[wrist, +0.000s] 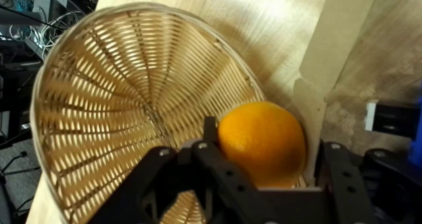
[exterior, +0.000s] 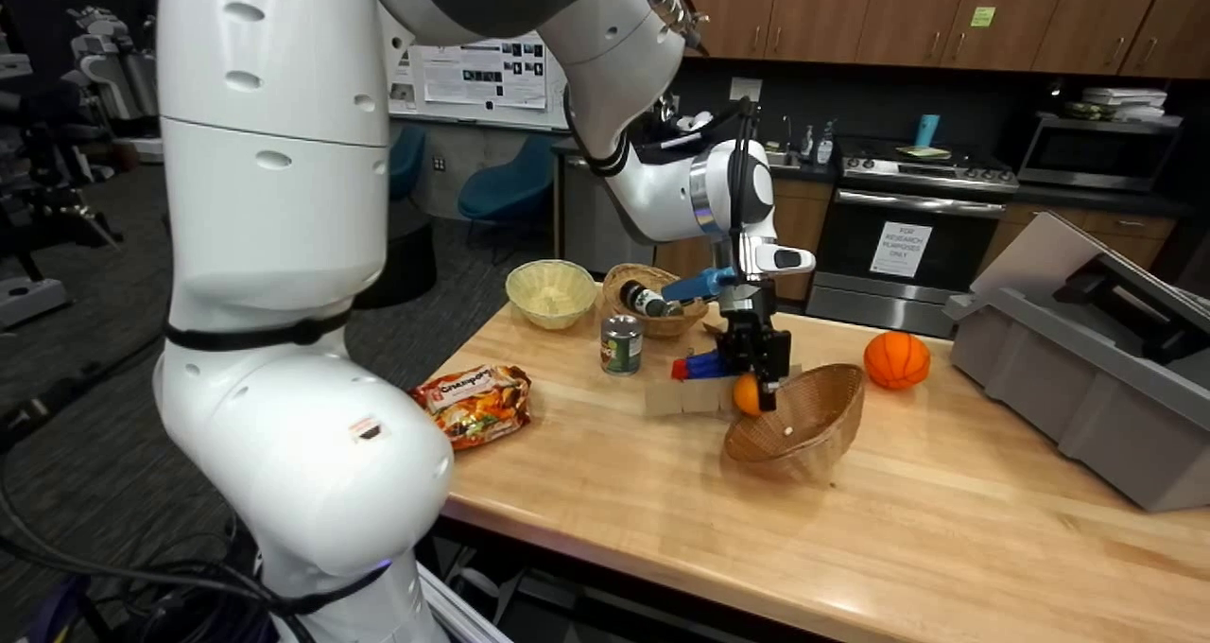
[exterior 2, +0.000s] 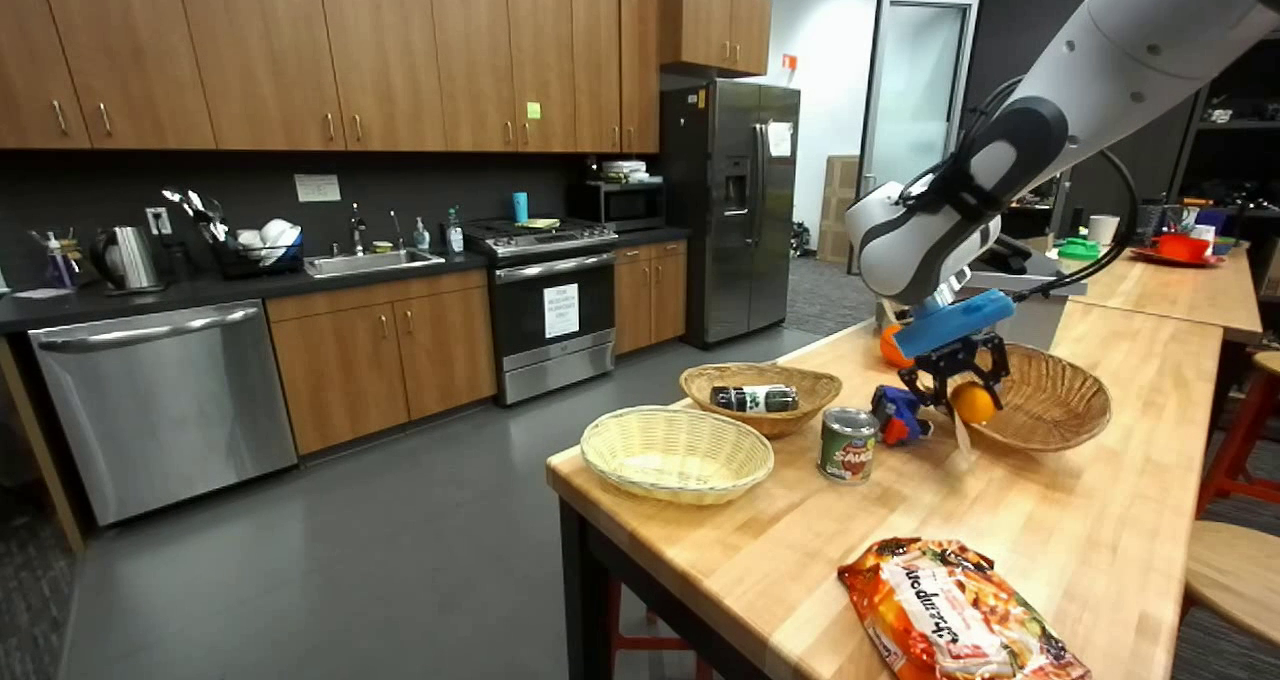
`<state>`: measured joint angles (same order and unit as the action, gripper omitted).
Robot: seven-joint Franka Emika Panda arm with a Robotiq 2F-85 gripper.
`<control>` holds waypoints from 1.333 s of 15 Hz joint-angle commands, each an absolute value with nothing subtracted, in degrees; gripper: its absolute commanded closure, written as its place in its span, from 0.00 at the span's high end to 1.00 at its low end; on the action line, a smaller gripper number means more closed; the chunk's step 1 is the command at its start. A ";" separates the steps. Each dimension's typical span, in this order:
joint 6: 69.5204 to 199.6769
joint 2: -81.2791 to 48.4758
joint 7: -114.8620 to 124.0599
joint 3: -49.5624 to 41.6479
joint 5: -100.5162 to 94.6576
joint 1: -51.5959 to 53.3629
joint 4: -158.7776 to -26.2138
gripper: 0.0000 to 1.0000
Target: Put the orange inside the dish
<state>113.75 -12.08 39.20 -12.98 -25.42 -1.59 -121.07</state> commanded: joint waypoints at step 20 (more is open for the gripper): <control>122.40 -18.78 28.49 -8.69 -24.27 -2.16 -115.41 0.32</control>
